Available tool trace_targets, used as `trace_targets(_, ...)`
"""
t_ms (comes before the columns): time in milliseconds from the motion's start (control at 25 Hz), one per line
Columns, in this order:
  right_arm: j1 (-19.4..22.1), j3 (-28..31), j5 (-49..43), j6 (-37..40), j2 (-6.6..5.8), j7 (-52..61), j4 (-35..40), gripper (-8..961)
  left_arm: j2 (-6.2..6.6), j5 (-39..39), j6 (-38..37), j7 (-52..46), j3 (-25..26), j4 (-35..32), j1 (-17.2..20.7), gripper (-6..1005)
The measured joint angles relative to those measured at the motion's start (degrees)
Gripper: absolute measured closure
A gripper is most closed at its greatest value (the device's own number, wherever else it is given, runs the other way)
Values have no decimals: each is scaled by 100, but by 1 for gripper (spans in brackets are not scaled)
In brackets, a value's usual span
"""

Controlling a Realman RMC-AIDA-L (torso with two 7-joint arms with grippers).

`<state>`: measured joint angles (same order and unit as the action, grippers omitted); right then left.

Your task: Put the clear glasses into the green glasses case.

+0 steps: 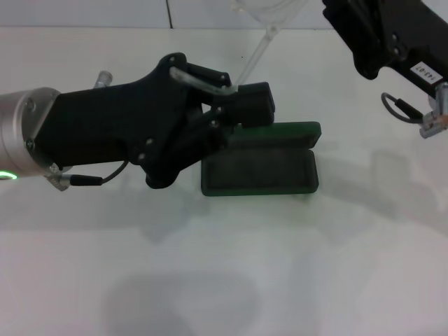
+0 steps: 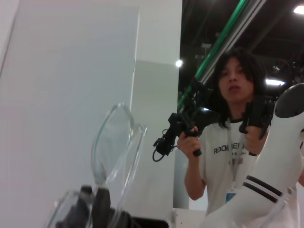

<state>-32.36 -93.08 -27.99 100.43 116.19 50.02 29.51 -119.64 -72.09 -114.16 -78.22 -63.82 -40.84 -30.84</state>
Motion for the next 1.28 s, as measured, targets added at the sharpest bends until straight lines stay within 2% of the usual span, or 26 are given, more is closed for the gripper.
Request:
trace_targets(440, -76, -237, -114, -101, 1, -1, -123, 900, 11, 98, 5, 114, 5, 19, 17, 955)
trace_targets(760, -246, -864, -134, -420, 0, -182, -112, 901, 11, 100, 29, 132, 10, 33, 0, 955)
trace_targets(1280, -140, -596, 93, -346, -27, -239, -117, 901, 11, 100, 59, 141, 85, 33, 118, 955)
